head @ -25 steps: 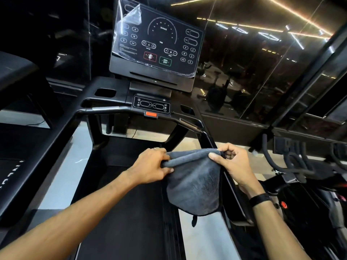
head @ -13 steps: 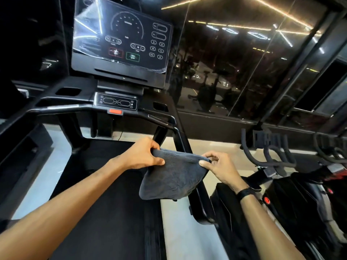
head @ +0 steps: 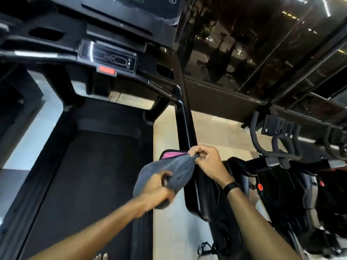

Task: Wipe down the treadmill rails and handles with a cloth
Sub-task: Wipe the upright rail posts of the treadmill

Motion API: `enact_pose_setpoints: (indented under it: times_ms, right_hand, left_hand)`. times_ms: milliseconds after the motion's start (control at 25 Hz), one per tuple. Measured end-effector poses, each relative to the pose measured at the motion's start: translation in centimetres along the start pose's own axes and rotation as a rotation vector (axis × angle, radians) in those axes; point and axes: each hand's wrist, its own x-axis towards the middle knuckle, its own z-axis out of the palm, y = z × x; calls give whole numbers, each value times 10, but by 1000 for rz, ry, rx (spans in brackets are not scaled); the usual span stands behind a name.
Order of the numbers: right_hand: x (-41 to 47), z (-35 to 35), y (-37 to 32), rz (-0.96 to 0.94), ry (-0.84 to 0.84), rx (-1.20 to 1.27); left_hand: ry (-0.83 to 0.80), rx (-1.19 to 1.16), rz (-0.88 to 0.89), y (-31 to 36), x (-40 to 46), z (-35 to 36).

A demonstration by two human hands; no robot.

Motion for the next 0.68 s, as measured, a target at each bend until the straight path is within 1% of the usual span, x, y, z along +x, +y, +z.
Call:
enact_pose_setpoints:
  times_ms: [40, 80, 120, 160, 240, 280, 320, 400, 440, 520, 560, 600, 640, 680]
  right_hand:
    - [-1, -1, 8, -17, -1, 0]
    - [-5, -3, 19, -9, 7, 7]
    - [-12, -5, 25, -2, 30, 2]
    - [-19, -9, 30, 15, 68, 6]
    - [-29, -19, 36, 43, 78, 24]
    - [-31, -21, 38, 46, 60, 22]
    - [-32, -20, 40, 44, 11, 14]
    - [-35, -15, 40, 41, -142, 6]
    - [-36, -13, 40, 37, -208, 10]
    - [-38, -15, 47, 24, -270, 44]
    - [-36, -19, 50, 23, -261, 78]
    - [-33, -23, 53, 26, -220, 113]
    - [-29, -26, 58, 37, -166, 150]
    - [-25, -28, 65, 64, -113, 175]
  left_hand:
    - [-79, -167, -68, -11, 8, 20]
    - [-164, -394, -151, -21, 14, 41]
    - [-201, -572, -236, -31, 22, 61]
    - [-160, -674, -308, -40, 30, 75]
    - [-21, -760, -462, -53, 40, 93]
    - [-12, -807, -520, -58, 43, 101]
    - [-50, -867, -559, -62, 45, 108]
    - [-170, -950, -566, -66, 52, 120]
    - [-160, -971, -565, -66, 57, 125]
    - [-43, -1006, -587, -61, 66, 138]
    - [45, -982, -611, -61, 70, 143]
    - [143, -921, -600, -54, 73, 147]
    - [246, -867, -547, -51, 76, 152]
    - [326, -858, -456, -49, 78, 156]
